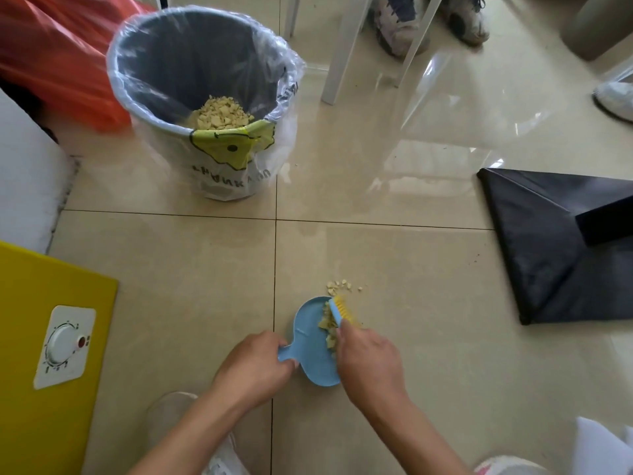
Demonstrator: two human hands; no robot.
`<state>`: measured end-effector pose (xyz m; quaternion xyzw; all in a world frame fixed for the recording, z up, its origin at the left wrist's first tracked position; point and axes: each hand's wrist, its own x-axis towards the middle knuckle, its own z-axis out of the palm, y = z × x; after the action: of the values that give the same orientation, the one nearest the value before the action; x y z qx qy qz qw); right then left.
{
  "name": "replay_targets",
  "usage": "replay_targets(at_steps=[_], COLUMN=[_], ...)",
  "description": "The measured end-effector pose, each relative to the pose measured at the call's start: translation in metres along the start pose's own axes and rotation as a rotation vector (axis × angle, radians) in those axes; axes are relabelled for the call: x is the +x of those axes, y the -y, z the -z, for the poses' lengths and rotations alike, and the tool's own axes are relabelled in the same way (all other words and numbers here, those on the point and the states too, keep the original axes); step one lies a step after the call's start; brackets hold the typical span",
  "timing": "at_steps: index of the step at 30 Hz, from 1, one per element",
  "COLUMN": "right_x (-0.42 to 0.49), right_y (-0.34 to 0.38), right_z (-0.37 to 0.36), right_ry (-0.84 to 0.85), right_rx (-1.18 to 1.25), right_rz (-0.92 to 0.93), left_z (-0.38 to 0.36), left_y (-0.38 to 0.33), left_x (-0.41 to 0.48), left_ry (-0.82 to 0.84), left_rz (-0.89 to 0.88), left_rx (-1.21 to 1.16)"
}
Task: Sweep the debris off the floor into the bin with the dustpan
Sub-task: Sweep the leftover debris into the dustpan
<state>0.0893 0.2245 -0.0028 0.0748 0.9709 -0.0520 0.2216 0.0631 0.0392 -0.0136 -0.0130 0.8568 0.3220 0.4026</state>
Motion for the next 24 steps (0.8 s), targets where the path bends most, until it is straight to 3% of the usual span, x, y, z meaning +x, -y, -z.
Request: replay_targets(at_steps=[7, 10, 15, 18, 21, 24], right_x=[-0.028, -0.034, -0.036, -0.032, -0.015, 0.007], right_y=[0.002, -0.018, -0.044, -0.04, -0.021, 0.006], right_z=[-0.005, 0.012, 0.057, 0.087, 0.124, 0.172], right_ry=[-0.214, -0.214, -0.233, -0.202, -0.18, -0.165], right_rx=[0.099, 0.246, 0.786, 1.176, 1.535, 1.722], right_rz=[0.279, 0.253, 0.015, -0.092, -0.097, 0.014], left_z=[-0.004, 0.002, 0.022, 0.047, 0.087, 0.134], left_y=[0.028, 0.038, 0.031, 0.012, -0.01, -0.029], left_x=[-0.004, -0.01, -0.029, -0.047, -0.062, -0.074], left_ry=[-0.016, 0.008, 0.027, -0.067, -0.19, -0.309], left_rz=[-0.01, -0.037, -0.087, -0.129, -0.148, -0.14], left_rx=[-0.029, -0.105, -0.199, -0.276, -0.287, -0.316])
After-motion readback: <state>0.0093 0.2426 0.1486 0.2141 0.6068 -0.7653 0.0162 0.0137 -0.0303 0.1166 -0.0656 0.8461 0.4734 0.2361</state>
